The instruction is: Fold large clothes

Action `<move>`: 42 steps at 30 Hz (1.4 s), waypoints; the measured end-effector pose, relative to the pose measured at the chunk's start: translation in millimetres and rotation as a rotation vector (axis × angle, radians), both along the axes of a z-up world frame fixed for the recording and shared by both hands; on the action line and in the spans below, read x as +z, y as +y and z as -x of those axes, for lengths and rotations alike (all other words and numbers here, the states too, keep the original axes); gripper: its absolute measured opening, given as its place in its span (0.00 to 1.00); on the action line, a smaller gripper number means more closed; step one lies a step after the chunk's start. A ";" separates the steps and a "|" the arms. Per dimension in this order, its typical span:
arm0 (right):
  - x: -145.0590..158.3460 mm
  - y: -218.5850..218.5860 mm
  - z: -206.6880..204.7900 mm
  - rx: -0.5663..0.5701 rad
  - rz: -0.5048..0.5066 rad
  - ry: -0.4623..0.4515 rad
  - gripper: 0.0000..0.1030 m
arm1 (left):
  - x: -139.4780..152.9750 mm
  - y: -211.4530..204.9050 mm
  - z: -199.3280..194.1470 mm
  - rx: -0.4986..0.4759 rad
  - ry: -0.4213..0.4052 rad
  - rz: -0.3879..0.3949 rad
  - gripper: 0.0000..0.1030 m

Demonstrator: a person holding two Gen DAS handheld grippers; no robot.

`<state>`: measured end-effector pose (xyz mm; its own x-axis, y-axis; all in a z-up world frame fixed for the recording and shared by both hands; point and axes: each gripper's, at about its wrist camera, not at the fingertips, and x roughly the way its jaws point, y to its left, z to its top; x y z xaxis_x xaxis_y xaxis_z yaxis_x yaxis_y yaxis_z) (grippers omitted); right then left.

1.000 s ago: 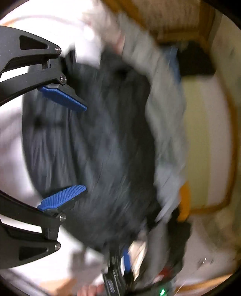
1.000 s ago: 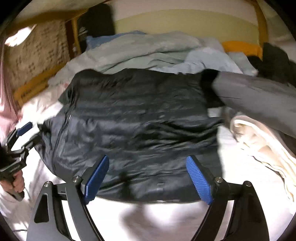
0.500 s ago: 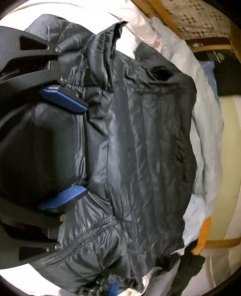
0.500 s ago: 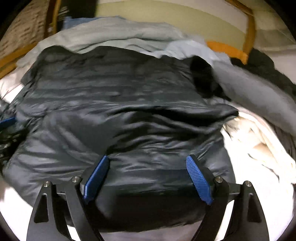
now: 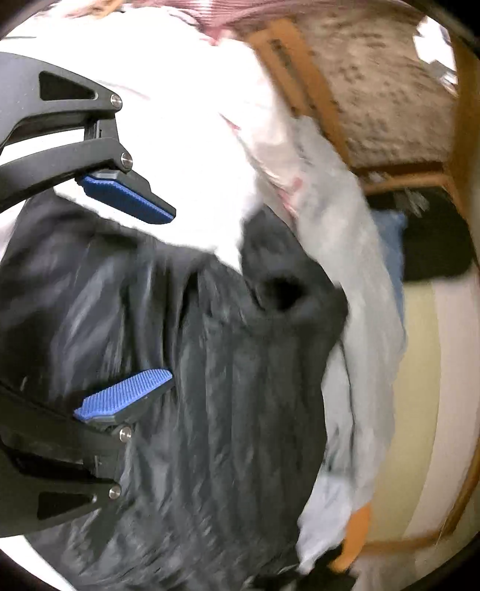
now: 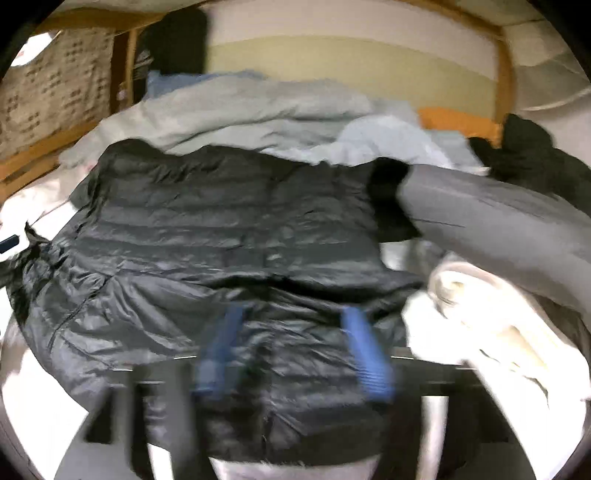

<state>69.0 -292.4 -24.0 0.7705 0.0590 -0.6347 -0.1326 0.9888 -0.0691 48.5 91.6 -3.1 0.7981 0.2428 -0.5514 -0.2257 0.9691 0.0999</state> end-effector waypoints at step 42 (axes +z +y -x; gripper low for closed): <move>-30.4 -21.1 42.3 -0.147 -0.096 0.072 0.54 | -43.6 -19.4 40.6 -0.064 0.131 0.087 0.68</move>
